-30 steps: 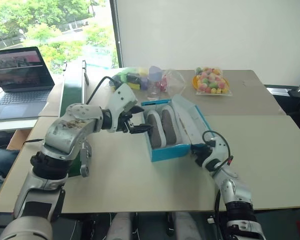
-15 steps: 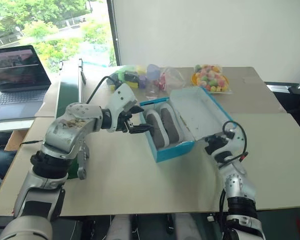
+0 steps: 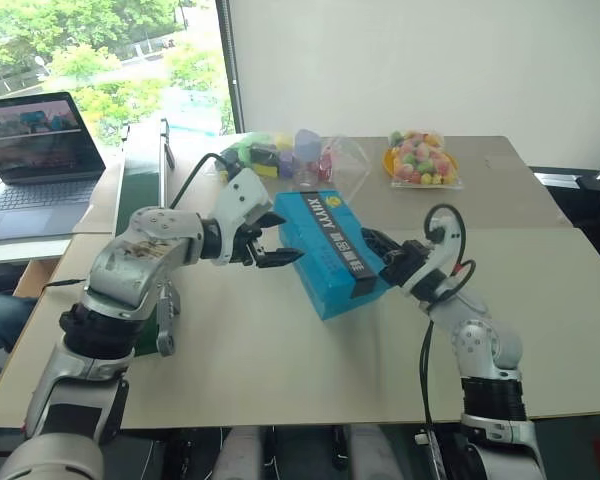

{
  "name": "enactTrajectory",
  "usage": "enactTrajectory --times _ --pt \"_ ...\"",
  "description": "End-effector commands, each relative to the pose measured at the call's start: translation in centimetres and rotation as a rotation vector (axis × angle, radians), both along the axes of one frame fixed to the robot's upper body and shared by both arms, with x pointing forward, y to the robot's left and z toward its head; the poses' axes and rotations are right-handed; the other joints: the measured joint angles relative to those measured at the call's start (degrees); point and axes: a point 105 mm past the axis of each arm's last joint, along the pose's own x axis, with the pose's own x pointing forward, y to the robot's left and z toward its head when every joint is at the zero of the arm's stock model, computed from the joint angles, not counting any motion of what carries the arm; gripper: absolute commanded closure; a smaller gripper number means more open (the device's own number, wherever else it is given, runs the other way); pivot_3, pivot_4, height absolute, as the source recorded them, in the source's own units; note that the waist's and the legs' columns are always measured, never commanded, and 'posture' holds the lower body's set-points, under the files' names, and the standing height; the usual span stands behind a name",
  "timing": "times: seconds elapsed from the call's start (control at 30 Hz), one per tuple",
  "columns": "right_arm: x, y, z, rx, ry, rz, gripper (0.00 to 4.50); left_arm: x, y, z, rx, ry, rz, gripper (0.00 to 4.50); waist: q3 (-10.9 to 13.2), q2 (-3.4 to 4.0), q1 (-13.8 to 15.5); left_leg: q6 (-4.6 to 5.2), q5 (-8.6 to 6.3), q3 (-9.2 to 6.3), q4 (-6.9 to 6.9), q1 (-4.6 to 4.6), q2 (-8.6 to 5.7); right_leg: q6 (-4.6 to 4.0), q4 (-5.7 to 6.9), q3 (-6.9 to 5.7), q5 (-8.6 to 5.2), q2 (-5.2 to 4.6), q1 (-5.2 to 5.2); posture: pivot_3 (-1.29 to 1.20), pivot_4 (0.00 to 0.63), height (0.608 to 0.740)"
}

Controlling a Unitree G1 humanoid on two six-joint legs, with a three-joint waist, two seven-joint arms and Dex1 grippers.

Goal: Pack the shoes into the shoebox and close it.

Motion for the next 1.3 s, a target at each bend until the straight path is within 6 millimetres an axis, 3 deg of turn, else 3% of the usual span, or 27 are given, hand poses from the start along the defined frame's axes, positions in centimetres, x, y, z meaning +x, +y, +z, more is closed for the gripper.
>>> enactTrajectory --times 0.03,0.33,0.43,0.67,0.77,0.83,0.93,1.07,1.13,1.3 --pt "0.1 1.7 1.3 -0.165 -0.04 0.089 4.48 -0.3 0.3 1.4 -0.016 -0.058 0.011 0.64 0.0 0.0 -0.02 0.0 0.0 0.0 0.0 0.0 0.0 0.0 0.0 -0.01 0.0 0.0 0.0 0.0 0.15 0.738" --pt "4.1 5.6 1.0 -0.631 -0.097 0.177 4.48 -0.6 0.5 1.0 -0.028 -0.051 0.041 0.64 0.0 -0.01 0.15 0.02 0.01 0.03 0.0 0.02 -0.01 -0.01 0.01 -0.06 -0.01 0.06 -0.03 0.0 0.15 0.738" --pt "4.7 6.7 -0.8 -0.747 -0.085 0.236 4.48 -0.9 0.7 0.7 -0.028 -0.051 0.059 0.64 0.0 -0.01 0.04 0.06 0.04 0.06 0.01 -0.05 -0.07 0.02 -0.02 -0.04 0.0 0.04 -0.03 0.0 0.15 0.738" --pt "4.6 5.6 -5.7 -0.831 0.02 0.281 4.48 -1.2 1.3 0.5 -0.025 -0.053 0.097 0.64 -0.06 -0.11 0.03 0.22 0.14 0.05 0.02 0.17 -0.03 0.14 -0.01 -0.05 0.07 0.04 0.17 0.0 0.15 0.738" --pt "4.4 4.9 -6.4 -0.851 0.037 0.277 4.48 -1.4 1.4 0.1 -0.017 -0.038 0.099 0.64 -0.07 -0.11 0.1 0.0 0.0 0.0 0.01 0.65 0.0 0.0 -0.01 -0.1 -0.02 0.04 0.63 0.0 0.15 0.738" --pt "4.6 4.2 -5.4 -0.87 -0.003 0.262 4.48 -1.5 1.7 -0.2 -0.017 -0.027 0.102 0.64 -0.08 -0.1 0.14 -0.02 -0.01 -0.02 0.01 0.71 0.01 0.0 -0.02 -0.13 -0.02 0.0 0.72 0.0 0.15 0.738" --pt "4.2 4.6 0.9 -0.721 -0.157 0.274 4.48 -1.2 2.4 -0.8 0.014 -0.065 0.113 0.64 -0.08 -0.09 0.25 -0.02 -0.02 -0.02 0.01 0.69 -0.01 0.0 -0.03 -0.13 -0.02 -0.07 0.71 0.0 0.15 0.738" --pt "2.0 3.3 6.0 -0.679 -0.289 0.328 4.48 -1.2 2.8 -0.7 -0.009 -0.063 0.11 0.64 -0.03 -0.05 0.3 -0.02 -0.01 0.05 0.01 0.25 -0.02 0.01 0.0 -0.12 -0.01 -0.1 0.23 0.0 0.15 0.738" --pt "1.1 2.7 6.8 -0.688 -0.312 0.348 4.48 -1.1 2.9 -0.5 -0.024 -0.064 0.118 0.64 -0.04 -0.06 0.36 -0.01 0.0 0.03 0.01 0.01 -0.02 0.0 0.04 -0.12 0.0 -0.07 -0.01 0.0 0.15 0.738" --pt "0.4 0.3 6.1 -0.718 -0.28 0.332 4.48 -0.3 4.8 -1.5 0.017 -0.077 0.199 0.64 -0.05 -0.09 0.32 0.0 0.01 0.07 -0.01 0.03 -0.01 0.07 0.01 -0.15 -0.05 0.01 -0.01 0.0 0.15 0.738"
